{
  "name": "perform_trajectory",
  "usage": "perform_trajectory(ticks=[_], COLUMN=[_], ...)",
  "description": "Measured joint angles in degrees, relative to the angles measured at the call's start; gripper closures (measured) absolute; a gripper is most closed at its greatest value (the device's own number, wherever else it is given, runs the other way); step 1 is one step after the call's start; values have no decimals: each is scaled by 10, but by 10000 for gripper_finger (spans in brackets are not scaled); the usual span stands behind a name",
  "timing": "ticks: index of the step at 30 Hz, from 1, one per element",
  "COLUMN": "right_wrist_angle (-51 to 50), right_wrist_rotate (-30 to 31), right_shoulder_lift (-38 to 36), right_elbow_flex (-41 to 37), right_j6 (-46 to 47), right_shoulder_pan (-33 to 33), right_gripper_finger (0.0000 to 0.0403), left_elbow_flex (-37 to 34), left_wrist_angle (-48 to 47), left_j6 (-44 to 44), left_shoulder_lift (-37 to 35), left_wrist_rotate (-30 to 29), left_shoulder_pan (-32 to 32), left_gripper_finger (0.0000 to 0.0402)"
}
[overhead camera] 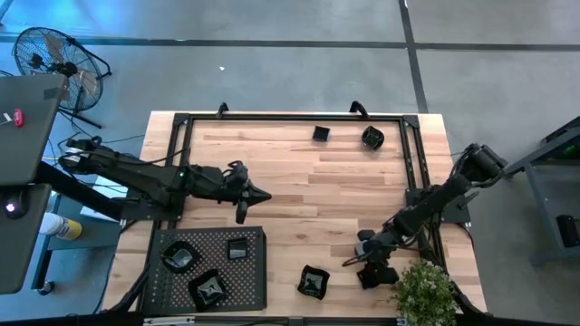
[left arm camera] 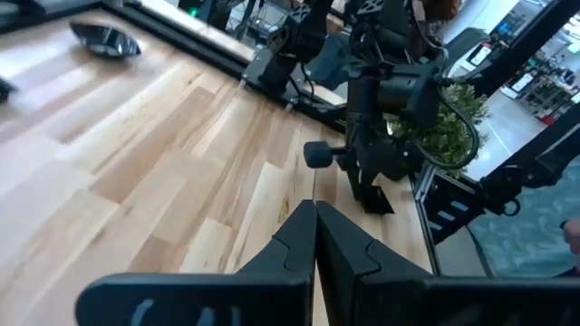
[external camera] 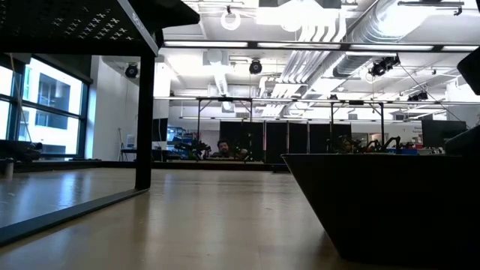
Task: Pick & Place Mini shaped plates
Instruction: Stack the square plate on top of the square plate on the shelf
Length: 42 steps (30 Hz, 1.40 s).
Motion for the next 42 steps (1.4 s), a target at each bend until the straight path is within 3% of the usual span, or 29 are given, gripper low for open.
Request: perform_trajectory(ticks=[3, 10, 15, 19, 22, 26, 34, 42], right_wrist_angle=[10, 14, 15, -47, -162, -271, -289, -292], right_wrist_rotate=[-4, 20, 77, 146, 189, 258, 319, 322], right_shoulder_lift=[-6, -51, -117, -159, -160, -140, -47, 27], right_elbow_flex=[0, 0, 0, 38, 111, 208, 361, 466], right_j6=[26, 123, 216, 235, 190, 110, -89, -214], right_shoulder_pan=[-1, -14, -35, -70, -116, -194, -320, -352], right_gripper_finger=[396, 398, 397, 400, 399, 400, 399, 399], left_elbow_flex=[0, 0, 0, 0, 0, 8, 131, 276], left_wrist_angle=[-12, -33, -36, -37, -38, -64, -182, -290], left_j6=[-20, -65, -112, -143, -143, -141, -56, -17], left_shoulder_lift=[0, 0, 0, 0, 0, 0, 42, 146], left_wrist_rotate=[0, -22, -41, 16, 58, 65, 15, -36], left_shoulder_pan=[0, 0, 18, 54, 76, 83, 82, 82], left_gripper_finger=[401, 401, 401, 394, 379, 353, 309, 307])
